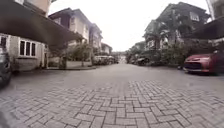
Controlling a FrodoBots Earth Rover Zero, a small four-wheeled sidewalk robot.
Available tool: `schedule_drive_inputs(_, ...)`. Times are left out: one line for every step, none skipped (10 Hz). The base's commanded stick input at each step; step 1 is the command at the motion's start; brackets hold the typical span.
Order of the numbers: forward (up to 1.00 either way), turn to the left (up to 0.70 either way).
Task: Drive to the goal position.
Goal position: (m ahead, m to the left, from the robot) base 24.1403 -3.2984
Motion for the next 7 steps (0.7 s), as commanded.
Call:
schedule_drive_inputs(0.7, 0.0)
schedule_drive_inputs(0.7, 0.0)
schedule_drive_inputs(0.7, 0.0)
schedule_drive_inputs(0.7, 0.0)
schedule_drive_inputs(0.7, 0.0)
schedule_drive_inputs(0.7, 0.0)
schedule_drive_inputs(0.7, 0.0)
